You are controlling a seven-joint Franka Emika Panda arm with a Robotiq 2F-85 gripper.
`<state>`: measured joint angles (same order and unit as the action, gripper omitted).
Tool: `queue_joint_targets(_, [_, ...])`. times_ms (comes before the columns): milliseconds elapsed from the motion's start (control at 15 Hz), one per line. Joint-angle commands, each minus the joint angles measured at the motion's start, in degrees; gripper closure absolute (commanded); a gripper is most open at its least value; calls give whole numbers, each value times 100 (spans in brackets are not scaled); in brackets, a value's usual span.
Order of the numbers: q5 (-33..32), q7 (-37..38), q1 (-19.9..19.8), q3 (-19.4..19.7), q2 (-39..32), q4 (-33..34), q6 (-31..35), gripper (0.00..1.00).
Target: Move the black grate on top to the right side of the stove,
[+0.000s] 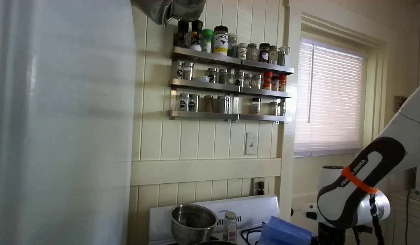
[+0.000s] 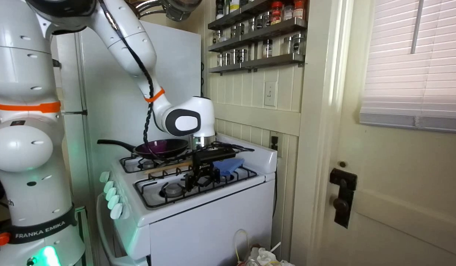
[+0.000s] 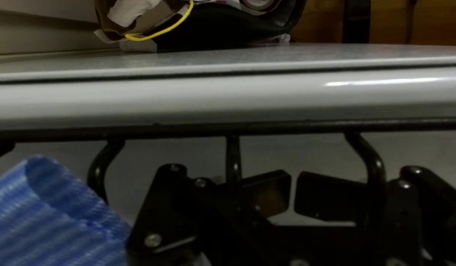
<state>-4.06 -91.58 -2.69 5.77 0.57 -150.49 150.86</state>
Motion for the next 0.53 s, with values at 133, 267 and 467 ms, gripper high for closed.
queue_joint_targets(133, [365,-42,18,-134,-43,4,19,100])
queue_joint_targets(267, [382,-99,9,-131,-38,11,-2,100])
queue_joint_targets(467, [339,-24,2,-131,-19,5,-31,67])
